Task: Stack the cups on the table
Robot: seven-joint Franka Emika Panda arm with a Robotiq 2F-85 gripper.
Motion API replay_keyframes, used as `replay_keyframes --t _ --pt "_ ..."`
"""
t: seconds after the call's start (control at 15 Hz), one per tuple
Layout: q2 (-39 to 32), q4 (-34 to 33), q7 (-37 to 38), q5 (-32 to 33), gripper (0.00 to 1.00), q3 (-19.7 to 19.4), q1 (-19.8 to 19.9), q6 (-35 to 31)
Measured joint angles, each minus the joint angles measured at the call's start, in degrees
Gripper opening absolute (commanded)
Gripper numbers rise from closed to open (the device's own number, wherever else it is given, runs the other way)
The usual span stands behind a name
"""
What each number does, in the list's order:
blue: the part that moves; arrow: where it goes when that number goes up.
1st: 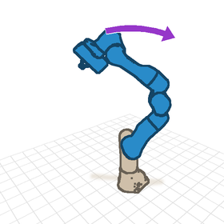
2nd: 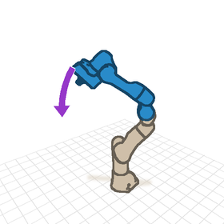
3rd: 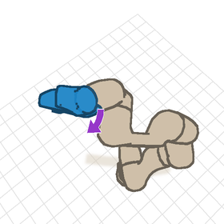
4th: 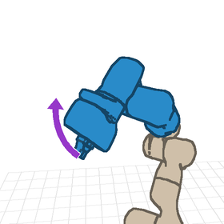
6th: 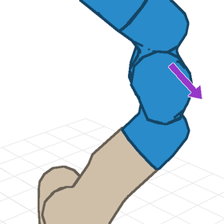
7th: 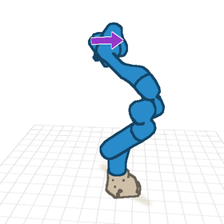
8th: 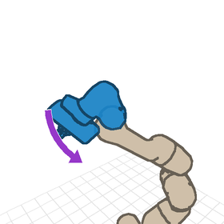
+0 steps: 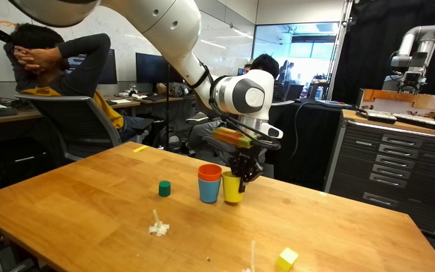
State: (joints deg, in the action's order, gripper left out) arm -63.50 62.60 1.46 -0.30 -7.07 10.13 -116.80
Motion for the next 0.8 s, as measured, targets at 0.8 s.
replay_keyframes --t 0.8 --pt "11.29 8.58 -0.97 1.10 0.01 -0.16 -0.42 -3.94"
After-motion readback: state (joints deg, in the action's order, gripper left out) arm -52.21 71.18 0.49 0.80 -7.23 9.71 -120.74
